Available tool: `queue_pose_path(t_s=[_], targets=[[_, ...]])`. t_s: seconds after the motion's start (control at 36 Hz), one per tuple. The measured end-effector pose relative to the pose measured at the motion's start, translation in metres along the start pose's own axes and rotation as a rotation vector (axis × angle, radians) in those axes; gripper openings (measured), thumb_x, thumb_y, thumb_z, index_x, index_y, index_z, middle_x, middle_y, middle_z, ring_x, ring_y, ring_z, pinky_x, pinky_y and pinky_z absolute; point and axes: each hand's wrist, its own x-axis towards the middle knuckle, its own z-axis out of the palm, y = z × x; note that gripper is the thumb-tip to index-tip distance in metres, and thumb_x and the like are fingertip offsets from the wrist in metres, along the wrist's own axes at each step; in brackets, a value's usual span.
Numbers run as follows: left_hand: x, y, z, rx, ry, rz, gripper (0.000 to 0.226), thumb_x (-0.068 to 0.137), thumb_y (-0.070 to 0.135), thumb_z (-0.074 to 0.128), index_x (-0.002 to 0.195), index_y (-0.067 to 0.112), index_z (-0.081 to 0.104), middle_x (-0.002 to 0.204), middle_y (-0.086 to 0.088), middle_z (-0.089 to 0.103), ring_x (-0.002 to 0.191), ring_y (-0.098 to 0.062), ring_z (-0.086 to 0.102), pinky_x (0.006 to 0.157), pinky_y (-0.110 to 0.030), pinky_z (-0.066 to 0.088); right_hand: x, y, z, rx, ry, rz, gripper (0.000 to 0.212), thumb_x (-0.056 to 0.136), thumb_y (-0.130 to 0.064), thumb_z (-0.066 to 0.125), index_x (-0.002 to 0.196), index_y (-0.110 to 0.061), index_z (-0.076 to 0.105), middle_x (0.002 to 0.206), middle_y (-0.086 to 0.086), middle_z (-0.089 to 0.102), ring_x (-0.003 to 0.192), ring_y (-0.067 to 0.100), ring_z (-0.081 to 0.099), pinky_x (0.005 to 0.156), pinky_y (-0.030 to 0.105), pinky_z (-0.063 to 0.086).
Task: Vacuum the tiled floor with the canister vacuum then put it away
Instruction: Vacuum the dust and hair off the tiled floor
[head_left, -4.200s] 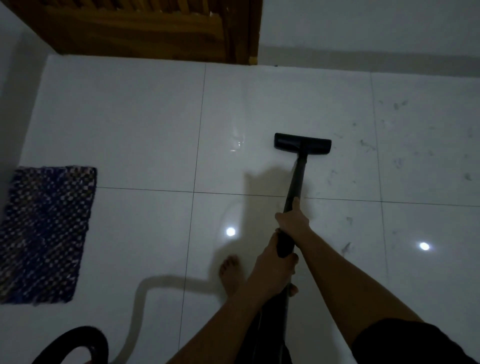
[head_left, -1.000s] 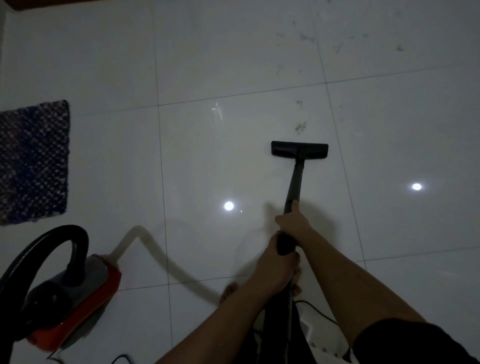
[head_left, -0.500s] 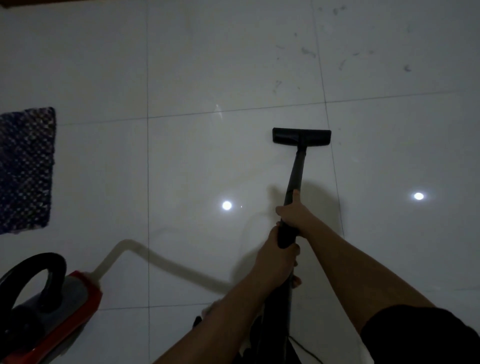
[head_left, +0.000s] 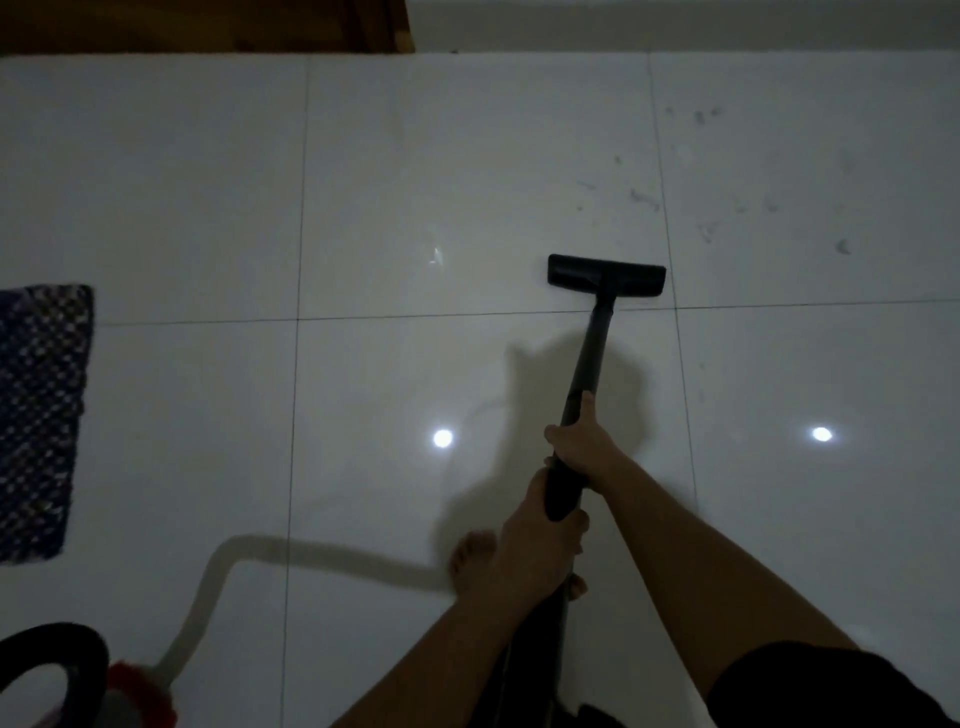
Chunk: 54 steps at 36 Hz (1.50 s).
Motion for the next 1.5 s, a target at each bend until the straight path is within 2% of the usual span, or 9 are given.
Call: queue_pose_path(t_s=[0.22,0.36,0.53,0.67,0.75,0.86,1.25,1.39,1.5], targets=[[0.04,0.051,-0.013,-0.026,-0.006,-0.007,0.053,0.091,0.014,0.05,0.138,0.033,0.037,0.08,-0.002,0.055,0.063,-0.017,0.054,0.048,-0.029,0.049,0.034,-0.058,-0.015,-0.03,0.023,0.008,0.081,0.094,-0.013,0.048,0.151,-0.031,-0.007,0.12,0.022,0.054,0.06,0.019,0.055,0.05,0.026,0.045],[0.06,0.085,-0.01,0.025,-0.024,0.025,0.056,0.089,0.013,0.05,0.14,0.031,0.035,0.084,0.0,0.057,0.071,-0.022,0.056,0.069,-0.044,0.051,0.054,-0.086,-0.036,-0.007,0.047,0.021,0.083,0.092,-0.01,0.048,0.15,-0.033,-0.007,0.113,0.022,0.053,0.071,0.026,0.058,0.08,0.042,0.056],[0.087,0.122,-0.002,0.014,-0.031,0.052,0.039,0.092,0.016,0.051,0.129,0.024,0.044,0.069,0.007,0.057,0.058,-0.016,0.054,0.058,-0.034,0.05,0.079,-0.114,-0.063,0.023,0.052,0.02,0.083,0.092,-0.009,0.049,0.15,-0.032,-0.006,0.113,0.022,0.053,0.066,0.025,0.057,0.07,0.039,0.055],[0.109,0.143,0.007,-0.002,-0.048,0.07,0.033,0.097,0.013,0.046,0.123,0.032,0.039,0.042,0.011,0.057,0.033,-0.007,0.046,0.038,-0.022,0.045,0.103,-0.131,-0.081,-0.018,0.044,0.016,0.085,0.092,-0.012,0.05,0.15,-0.033,-0.009,0.121,0.024,0.055,0.083,0.032,0.061,0.085,0.043,0.054],[0.129,0.157,0.013,0.005,-0.008,0.054,0.051,0.095,0.011,0.048,0.139,0.031,0.034,0.059,0.007,0.059,0.043,-0.01,0.052,0.047,-0.027,0.05,0.117,-0.144,-0.096,-0.042,0.027,0.002,0.085,0.092,-0.012,0.049,0.15,-0.032,-0.009,0.12,0.024,0.055,0.077,0.029,0.059,0.079,0.039,0.054],[0.15,0.181,0.026,-0.037,0.0,0.041,0.052,0.095,0.009,0.046,0.141,0.03,0.034,0.063,-0.004,0.053,0.03,-0.006,0.047,0.034,-0.018,0.043,0.136,-0.165,-0.12,-0.082,0.016,-0.019,0.084,0.092,-0.012,0.049,0.15,-0.031,-0.009,0.117,0.021,0.054,0.069,0.025,0.06,0.063,0.035,0.054],[0.206,0.264,0.047,-0.092,0.037,0.064,0.051,0.093,0.008,0.05,0.139,0.026,0.038,0.078,-0.003,0.052,0.058,-0.014,0.051,0.037,-0.019,0.046,0.194,-0.23,-0.175,-0.117,-0.008,-0.062,0.087,0.091,-0.013,0.049,0.149,-0.032,-0.013,0.121,0.024,0.054,0.097,0.037,0.064,0.087,0.044,0.054],[0.225,0.288,0.052,-0.132,0.049,0.071,0.045,0.092,0.009,0.052,0.133,0.024,0.045,0.074,-0.003,0.05,0.057,-0.014,0.051,0.038,-0.022,0.045,0.205,-0.257,-0.194,-0.12,-0.009,-0.105,0.085,0.092,-0.009,0.047,0.151,-0.028,-0.011,0.115,0.021,0.053,0.061,0.02,0.057,0.051,0.027,0.046],[0.235,0.305,0.054,-0.14,0.051,0.087,0.042,0.092,0.008,0.052,0.132,0.022,0.046,0.074,-0.005,0.051,0.055,-0.014,0.05,0.037,-0.02,0.044,0.214,-0.27,-0.201,-0.157,0.028,-0.135,0.084,0.091,-0.009,0.048,0.151,-0.025,-0.008,0.126,0.023,0.049,0.067,0.022,0.059,0.057,0.028,0.049]])
